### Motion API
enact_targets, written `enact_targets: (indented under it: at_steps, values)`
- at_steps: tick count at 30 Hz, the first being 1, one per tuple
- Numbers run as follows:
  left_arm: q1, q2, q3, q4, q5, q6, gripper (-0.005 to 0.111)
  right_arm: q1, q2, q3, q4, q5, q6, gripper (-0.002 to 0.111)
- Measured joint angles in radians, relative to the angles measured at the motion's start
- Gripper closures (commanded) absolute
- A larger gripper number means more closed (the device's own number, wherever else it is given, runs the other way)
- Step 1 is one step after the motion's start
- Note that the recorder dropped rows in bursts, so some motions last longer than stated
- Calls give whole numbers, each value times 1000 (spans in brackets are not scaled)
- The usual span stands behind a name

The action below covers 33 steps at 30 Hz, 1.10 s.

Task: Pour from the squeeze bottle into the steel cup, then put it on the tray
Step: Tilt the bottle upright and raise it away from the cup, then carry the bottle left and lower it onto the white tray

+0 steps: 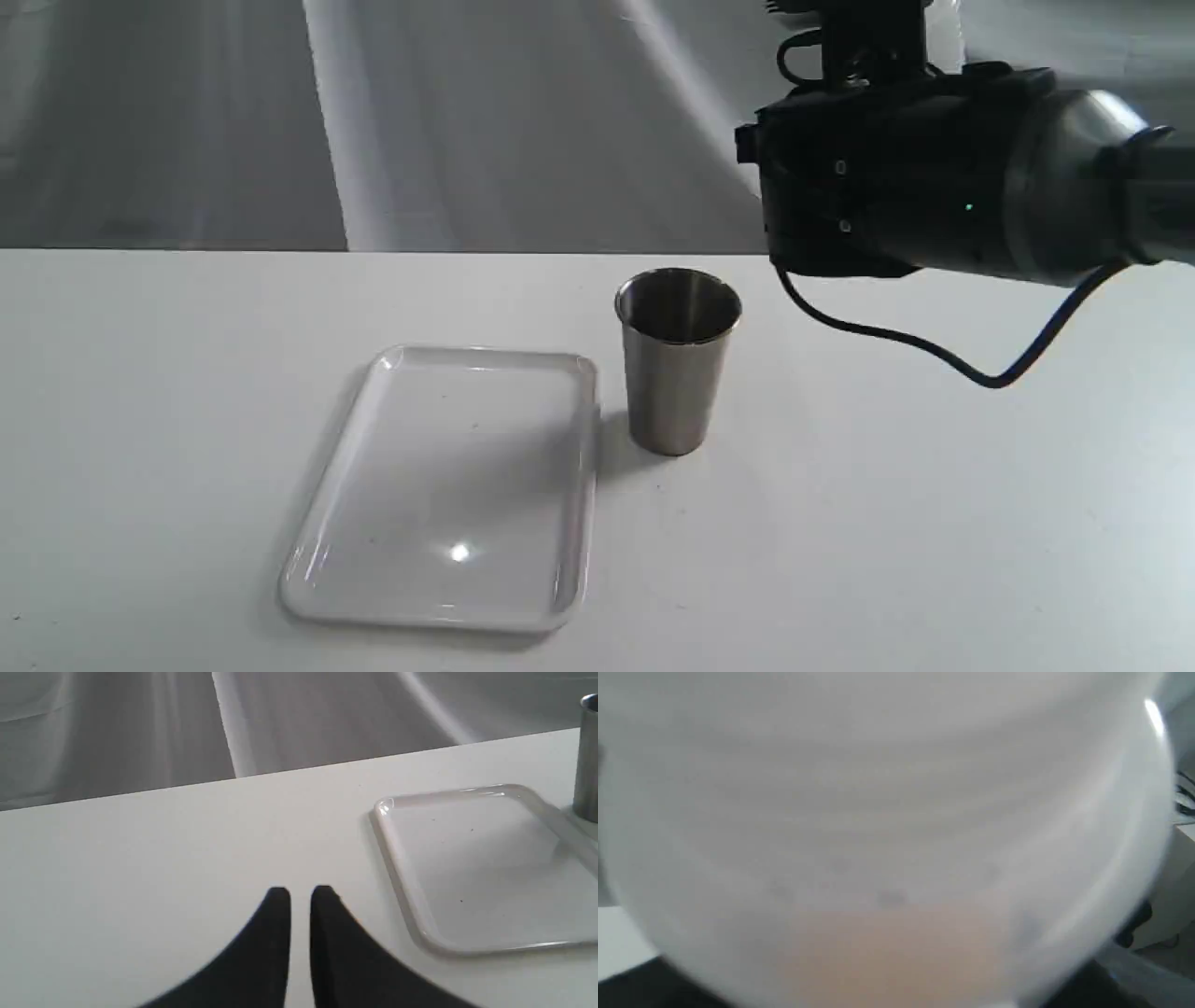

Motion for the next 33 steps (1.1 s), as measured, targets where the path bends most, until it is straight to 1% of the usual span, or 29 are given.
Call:
enact_targets:
  at_steps: [8,10,14,18,23,28,33]
  values:
    - [0,0,0,0,0,0,98,17,-2,0,24,-69,0,56]
    - [0,0,0,0,0,0,98,21,-10,0,40,-112,0,56]
    - [0,0,0,0,0,0,98,21,-40,0,68,-295,-31,56]
    - [0,0,0,0,0,0,98,21,-50,-30,121,-548,-187,56]
    - [0,0,0,0,0,0,98,23,-36,-101,213,-788,-395,56]
    - [0,0,0,0,0,0,98,23,2,-139,441,-987,-633,56]
    - [0,0,0,0,0,0,98,25,64,-139,708,-1103,-879,56]
